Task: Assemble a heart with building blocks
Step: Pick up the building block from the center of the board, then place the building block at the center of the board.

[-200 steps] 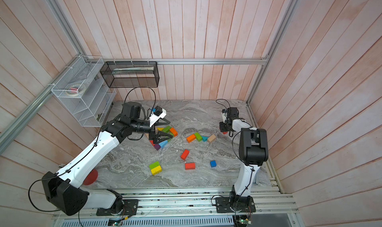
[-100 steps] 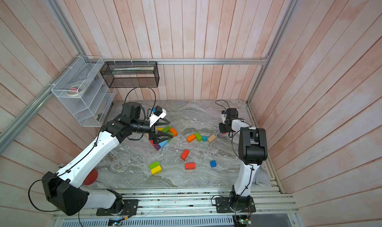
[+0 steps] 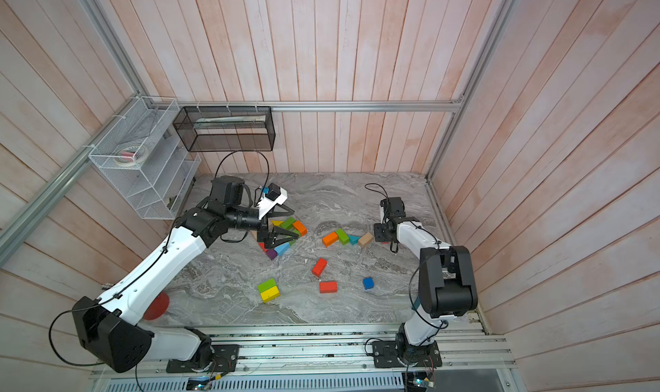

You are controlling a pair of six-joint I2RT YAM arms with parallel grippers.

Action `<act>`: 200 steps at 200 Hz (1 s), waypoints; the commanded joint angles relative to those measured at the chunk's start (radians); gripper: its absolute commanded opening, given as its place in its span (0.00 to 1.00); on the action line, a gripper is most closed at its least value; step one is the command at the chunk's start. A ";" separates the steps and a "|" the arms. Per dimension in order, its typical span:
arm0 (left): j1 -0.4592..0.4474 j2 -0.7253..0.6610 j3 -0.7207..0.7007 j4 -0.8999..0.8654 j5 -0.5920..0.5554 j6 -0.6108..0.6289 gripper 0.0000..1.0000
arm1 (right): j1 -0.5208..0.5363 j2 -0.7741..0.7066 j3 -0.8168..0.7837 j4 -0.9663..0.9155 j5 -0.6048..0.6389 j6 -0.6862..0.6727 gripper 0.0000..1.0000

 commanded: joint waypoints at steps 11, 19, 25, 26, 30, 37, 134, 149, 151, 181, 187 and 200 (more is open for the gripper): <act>-0.003 -0.018 -0.004 0.017 0.025 -0.011 1.00 | 0.053 -0.073 -0.056 -0.080 0.054 0.125 0.29; -0.003 -0.023 -0.005 0.018 0.024 -0.011 1.00 | 0.066 -0.078 -0.062 -0.094 0.056 0.147 0.29; -0.002 -0.026 -0.008 0.021 0.022 -0.011 1.00 | 0.077 -0.080 -0.068 -0.104 0.059 0.164 0.29; -0.002 -0.026 -0.008 0.021 0.022 -0.010 1.00 | 0.079 -0.080 -0.069 -0.106 0.059 0.166 0.29; -0.003 -0.028 -0.009 0.022 0.020 -0.010 1.00 | 0.087 -0.083 -0.075 -0.109 0.057 0.173 0.29; -0.003 -0.030 -0.011 0.025 0.019 -0.010 1.00 | 0.099 -0.089 -0.088 -0.108 0.055 0.187 0.29; -0.003 -0.024 -0.008 0.022 0.027 -0.011 1.00 | 0.111 -0.096 -0.149 -0.046 -0.010 0.186 0.34; -0.003 -0.027 -0.011 0.026 0.029 -0.011 1.00 | 0.111 -0.095 -0.148 -0.049 -0.006 0.186 0.36; -0.003 -0.027 -0.010 0.026 0.028 -0.011 1.00 | 0.111 -0.096 -0.148 -0.049 -0.007 0.186 0.36; -0.003 -0.019 -0.008 0.023 0.038 -0.012 1.00 | 0.111 -0.080 -0.144 -0.054 0.004 0.183 0.37; -0.003 -0.017 -0.007 0.022 0.040 -0.013 1.00 | 0.111 -0.072 -0.140 -0.058 0.007 0.181 0.37; -0.003 -0.020 -0.007 0.022 0.041 -0.013 1.00 | 0.112 -0.057 -0.131 -0.065 0.013 0.181 0.38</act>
